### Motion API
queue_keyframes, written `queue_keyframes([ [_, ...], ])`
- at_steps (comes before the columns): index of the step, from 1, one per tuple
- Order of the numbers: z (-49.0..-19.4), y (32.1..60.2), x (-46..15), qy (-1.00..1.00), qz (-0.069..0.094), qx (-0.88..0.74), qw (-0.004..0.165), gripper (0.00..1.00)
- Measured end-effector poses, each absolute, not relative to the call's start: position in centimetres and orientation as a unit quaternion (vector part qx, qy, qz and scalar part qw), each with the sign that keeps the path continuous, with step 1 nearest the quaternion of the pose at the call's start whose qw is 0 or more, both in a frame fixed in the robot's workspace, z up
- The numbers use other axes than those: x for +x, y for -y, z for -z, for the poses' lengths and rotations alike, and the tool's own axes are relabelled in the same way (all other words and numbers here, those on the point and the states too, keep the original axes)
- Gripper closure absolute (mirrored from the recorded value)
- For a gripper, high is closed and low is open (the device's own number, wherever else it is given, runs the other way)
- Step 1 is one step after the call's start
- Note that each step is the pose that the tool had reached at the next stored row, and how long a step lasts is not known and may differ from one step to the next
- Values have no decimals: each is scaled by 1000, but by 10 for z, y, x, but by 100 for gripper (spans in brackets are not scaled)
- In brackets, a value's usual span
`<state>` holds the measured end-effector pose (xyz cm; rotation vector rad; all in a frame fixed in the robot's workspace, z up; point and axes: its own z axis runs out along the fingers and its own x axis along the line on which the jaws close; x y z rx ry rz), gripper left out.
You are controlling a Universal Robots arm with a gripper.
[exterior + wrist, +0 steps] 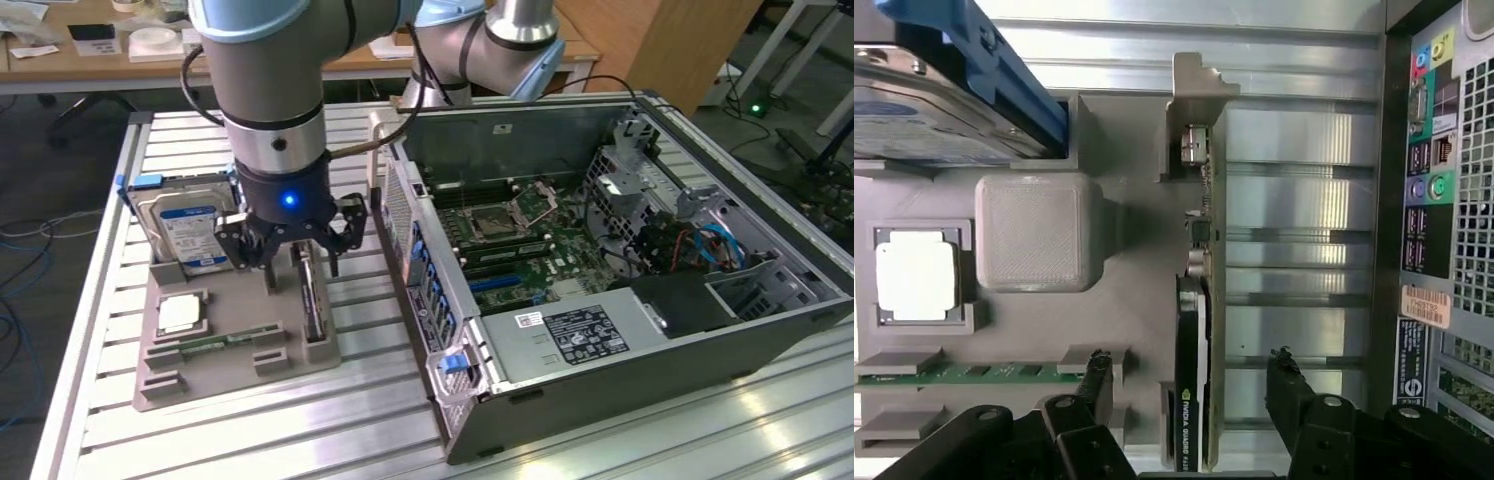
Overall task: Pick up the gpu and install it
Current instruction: 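Pick up the gpu and move the gpu toward the slot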
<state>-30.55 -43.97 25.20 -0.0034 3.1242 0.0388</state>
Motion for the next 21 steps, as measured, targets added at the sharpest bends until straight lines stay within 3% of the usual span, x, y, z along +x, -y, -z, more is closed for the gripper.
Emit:
queue_keyframes([
  [21, -216, 429, -305, -1000, -12, 2, 9, 28],
])
